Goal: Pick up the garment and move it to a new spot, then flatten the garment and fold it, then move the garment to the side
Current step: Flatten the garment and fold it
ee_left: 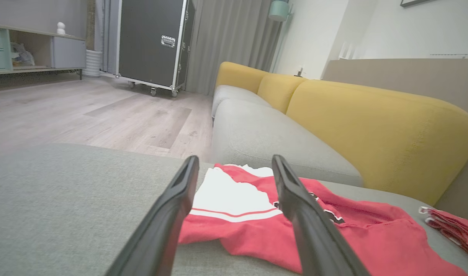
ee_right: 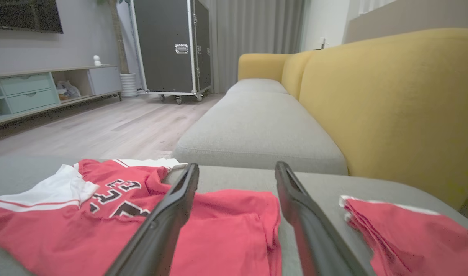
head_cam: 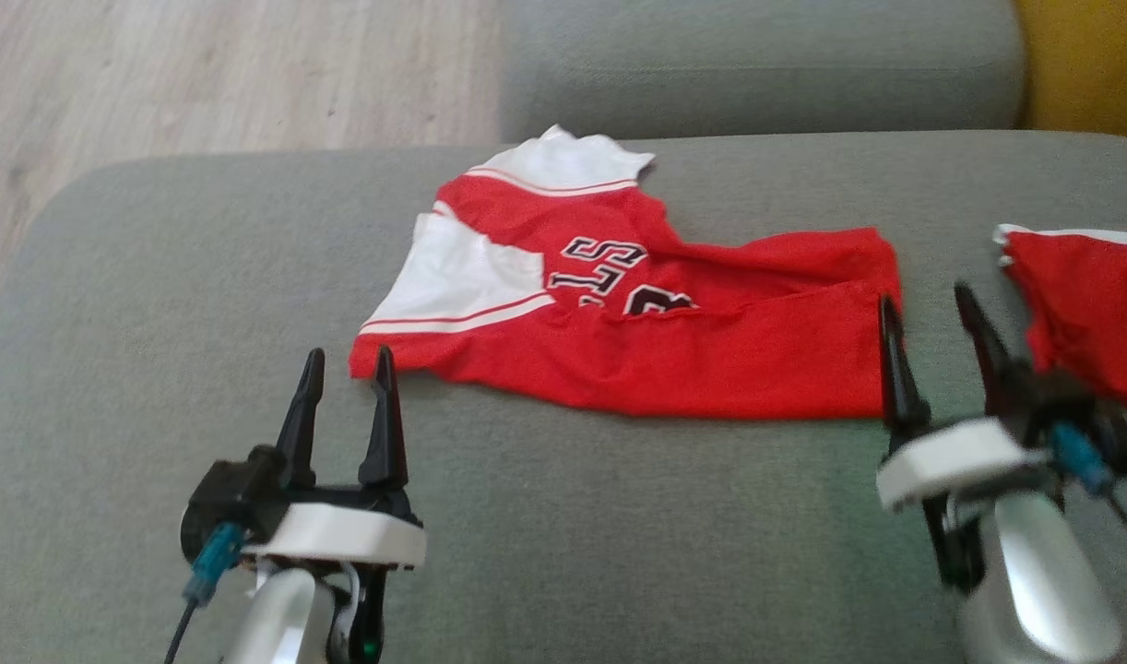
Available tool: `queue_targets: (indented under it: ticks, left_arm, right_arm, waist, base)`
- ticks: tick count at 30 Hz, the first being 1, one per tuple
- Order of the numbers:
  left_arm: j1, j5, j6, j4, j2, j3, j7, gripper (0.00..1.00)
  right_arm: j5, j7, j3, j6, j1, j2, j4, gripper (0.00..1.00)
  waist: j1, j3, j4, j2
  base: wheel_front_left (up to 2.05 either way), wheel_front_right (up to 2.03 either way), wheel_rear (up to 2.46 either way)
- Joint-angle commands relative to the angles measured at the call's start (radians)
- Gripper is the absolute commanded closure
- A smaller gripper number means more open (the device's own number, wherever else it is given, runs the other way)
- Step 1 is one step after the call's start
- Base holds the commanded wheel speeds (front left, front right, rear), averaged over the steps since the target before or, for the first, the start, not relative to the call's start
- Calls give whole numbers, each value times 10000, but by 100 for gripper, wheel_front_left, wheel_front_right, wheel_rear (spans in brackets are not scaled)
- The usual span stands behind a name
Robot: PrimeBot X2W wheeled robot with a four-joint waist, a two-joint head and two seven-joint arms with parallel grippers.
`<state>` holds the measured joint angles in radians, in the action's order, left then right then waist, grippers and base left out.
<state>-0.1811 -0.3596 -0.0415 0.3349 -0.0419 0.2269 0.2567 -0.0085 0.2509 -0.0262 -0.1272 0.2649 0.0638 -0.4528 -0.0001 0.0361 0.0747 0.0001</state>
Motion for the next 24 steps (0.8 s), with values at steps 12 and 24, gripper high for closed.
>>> queue_targets:
  ticks: [12, 24]
  left_arm:
    - [-160, 207, -179, -708, -83, -485, 51, 0]
    - [-845, 191, -195, -693, -83, 110, 51, 0]
  right_arm:
    - [772, 108, 458, -35, -708, -133, 1272, 0]
    - [-181, -140, -33, -35, 805, -134, 188, 0]
  waist:
    - [1, 135, -583, -1]
    - [1, 1223, 198, -1]
  base:
    - [0, 0, 0]
    - [0, 0, 0]
